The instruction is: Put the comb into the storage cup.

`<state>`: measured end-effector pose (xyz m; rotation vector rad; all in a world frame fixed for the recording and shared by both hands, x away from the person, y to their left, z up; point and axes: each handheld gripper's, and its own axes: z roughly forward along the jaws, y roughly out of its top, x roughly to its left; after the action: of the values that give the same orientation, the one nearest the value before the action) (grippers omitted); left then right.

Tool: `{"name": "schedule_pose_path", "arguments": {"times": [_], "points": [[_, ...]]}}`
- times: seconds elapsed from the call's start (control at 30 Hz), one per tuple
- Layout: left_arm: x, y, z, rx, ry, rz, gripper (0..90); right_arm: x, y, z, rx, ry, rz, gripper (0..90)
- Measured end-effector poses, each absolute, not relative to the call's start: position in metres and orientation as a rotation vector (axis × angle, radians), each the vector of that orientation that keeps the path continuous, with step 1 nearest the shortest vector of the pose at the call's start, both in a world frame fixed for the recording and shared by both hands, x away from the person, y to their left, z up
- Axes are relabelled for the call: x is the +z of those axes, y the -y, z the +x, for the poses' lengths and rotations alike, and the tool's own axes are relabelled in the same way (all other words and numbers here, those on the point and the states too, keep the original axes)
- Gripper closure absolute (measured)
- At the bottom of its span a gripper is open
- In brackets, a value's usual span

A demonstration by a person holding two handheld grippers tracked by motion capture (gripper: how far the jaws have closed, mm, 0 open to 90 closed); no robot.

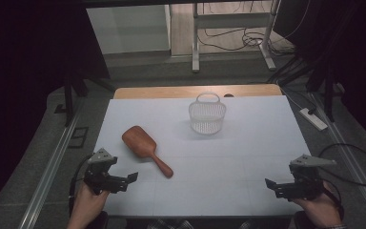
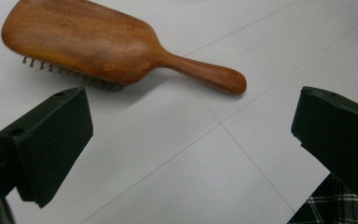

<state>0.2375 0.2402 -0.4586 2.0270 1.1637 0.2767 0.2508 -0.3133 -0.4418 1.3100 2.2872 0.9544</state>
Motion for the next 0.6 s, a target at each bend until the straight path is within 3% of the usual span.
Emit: {"name": "schedule_pose_path", "arguments": {"times": [0.6], "points": [[-0.455,-0.224,0.264,0.208,-1.068,2.042,0.0,-0.442,0.313,0.251,0.953,-2.298,1.299,0.0]]}}
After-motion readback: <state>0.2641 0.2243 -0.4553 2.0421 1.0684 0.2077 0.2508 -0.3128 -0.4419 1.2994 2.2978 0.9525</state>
